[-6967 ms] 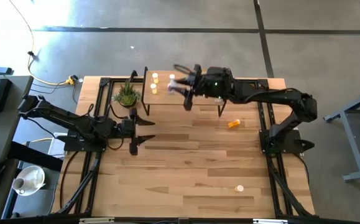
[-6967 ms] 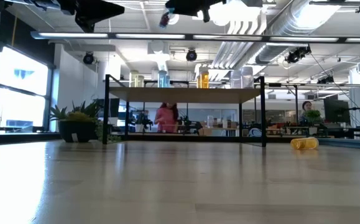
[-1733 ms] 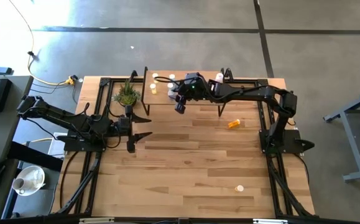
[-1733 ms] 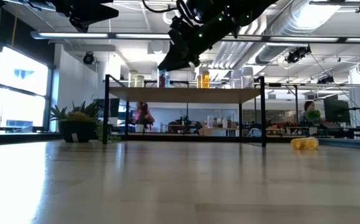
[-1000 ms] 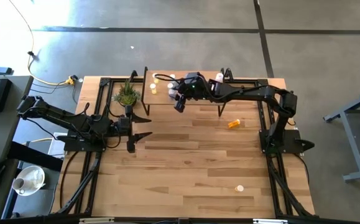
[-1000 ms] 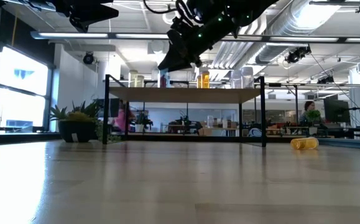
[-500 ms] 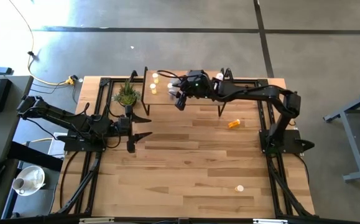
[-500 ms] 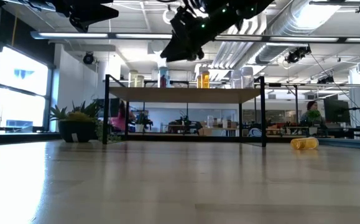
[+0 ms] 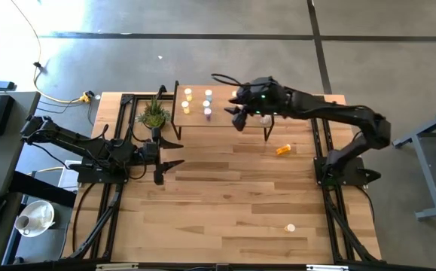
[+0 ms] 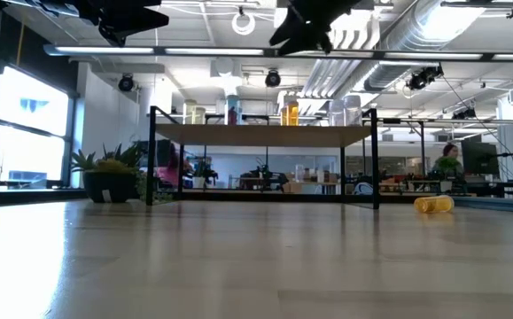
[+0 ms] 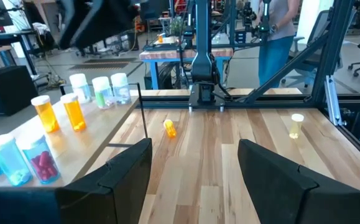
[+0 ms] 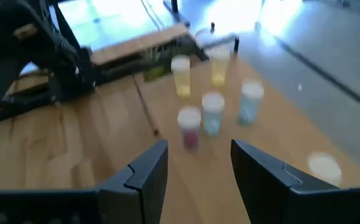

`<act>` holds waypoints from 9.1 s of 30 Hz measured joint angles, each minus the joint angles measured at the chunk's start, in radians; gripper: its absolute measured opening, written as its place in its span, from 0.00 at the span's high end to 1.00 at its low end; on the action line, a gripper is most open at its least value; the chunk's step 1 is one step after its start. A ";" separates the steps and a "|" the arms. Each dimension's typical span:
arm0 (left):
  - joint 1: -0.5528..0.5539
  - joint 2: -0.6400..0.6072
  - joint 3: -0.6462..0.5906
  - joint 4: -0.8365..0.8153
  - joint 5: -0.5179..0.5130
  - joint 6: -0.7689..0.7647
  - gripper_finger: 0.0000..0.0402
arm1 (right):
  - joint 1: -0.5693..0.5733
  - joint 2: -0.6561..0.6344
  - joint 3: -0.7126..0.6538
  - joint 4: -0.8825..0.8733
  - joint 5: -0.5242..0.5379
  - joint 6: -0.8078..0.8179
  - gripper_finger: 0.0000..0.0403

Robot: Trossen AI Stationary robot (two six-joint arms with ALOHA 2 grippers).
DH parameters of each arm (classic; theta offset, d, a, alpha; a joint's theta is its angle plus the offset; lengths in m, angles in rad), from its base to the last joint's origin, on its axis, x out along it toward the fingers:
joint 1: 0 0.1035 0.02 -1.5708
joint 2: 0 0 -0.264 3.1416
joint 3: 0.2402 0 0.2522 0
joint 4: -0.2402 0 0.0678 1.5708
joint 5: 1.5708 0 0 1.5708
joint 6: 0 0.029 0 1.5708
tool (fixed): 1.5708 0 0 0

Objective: Pick and place medicine bottles onto shelf by color
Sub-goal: Adjust the white pill bottle on the shelf, then put the yellow pill bottle on the shelf aligned with the other yellow pill bottles

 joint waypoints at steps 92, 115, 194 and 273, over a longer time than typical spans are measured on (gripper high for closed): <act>0.000 0.000 0.000 -0.045 0.014 -0.105 0.43 | 0.053 -0.162 0.000 -0.248 0.369 0.139 0.59; 0.000 0.000 0.000 -0.044 0.013 -0.105 0.43 | -0.018 -0.132 0.047 -0.201 0.205 0.126 0.59; 0.000 0.000 0.000 -0.068 0.011 -0.105 0.43 | -0.094 0.223 0.233 -0.735 0.203 0.385 0.59; 0.000 0.000 0.000 -0.150 0.024 -0.132 0.43 | 0.657 0.062 0.270 -1.158 0.409 0.599 0.59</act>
